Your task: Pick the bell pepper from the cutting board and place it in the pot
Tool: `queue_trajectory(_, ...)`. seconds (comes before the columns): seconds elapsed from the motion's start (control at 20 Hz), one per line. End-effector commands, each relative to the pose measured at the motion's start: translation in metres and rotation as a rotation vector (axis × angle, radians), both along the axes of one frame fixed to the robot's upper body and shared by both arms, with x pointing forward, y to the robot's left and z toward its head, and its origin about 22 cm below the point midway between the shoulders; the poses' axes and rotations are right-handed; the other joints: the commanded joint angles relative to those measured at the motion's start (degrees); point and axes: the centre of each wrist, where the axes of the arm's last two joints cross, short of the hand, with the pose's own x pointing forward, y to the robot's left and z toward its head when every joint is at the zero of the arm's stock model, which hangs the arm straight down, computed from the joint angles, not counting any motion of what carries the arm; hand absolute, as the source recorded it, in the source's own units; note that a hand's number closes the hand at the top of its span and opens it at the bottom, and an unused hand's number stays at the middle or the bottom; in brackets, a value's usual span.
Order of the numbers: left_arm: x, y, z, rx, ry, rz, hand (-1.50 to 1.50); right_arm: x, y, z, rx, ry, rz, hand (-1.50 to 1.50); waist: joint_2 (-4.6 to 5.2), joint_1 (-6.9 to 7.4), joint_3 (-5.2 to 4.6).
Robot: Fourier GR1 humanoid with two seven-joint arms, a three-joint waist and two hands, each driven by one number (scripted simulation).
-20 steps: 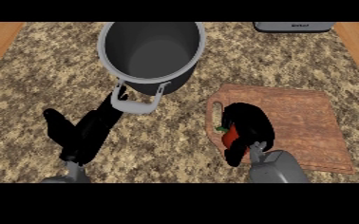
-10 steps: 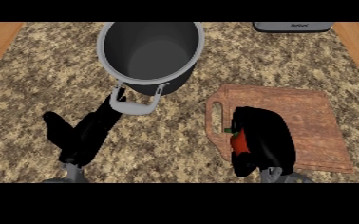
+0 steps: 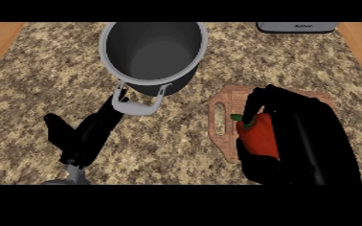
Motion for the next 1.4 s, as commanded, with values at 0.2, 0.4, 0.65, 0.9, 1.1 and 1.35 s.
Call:
queue_trajectory(0.2, -0.012, -0.008, 0.003, -0.005, 0.002, -0.003, 0.0, 0.016, 0.021, 0.07, 0.153, -0.097, 0.082, 1.5, 0.04, 0.69, 0.0)
queue_trajectory(0.4, -0.002, 0.003, 0.003, 0.005, 0.001, -0.016, 0.0, 0.044, 0.048, 0.096, 0.2, -0.085, 0.079, 1.5, 0.09, 1.0, -0.03)
queue_trajectory(0.65, 0.006, -0.005, 0.011, 0.005, 0.016, -0.029, 0.0, 0.089, 0.083, 0.098, 0.211, -0.052, 0.074, 1.5, 0.32, 1.62, -0.03)
queue_trajectory(0.9, 0.006, -0.01, 0.002, 0.003, -0.002, -0.019, 0.0, 0.135, 0.083, 0.092, 0.216, -0.047, 0.122, 1.5, 0.39, 1.11, 0.0)
queue_trajectory(1.1, 0.0, -0.021, -0.008, 0.008, 0.01, -0.024, 0.0, 0.172, 0.095, 0.085, 0.205, -0.011, 0.138, 1.5, 0.64, 1.76, -0.02)
queue_trajectory(1.35, 0.011, -0.009, 0.011, -0.004, -0.024, -0.049, 0.0, 0.2, 0.114, 0.056, 0.187, -0.026, 0.133, 1.5, 0.89, 2.59, -0.04)
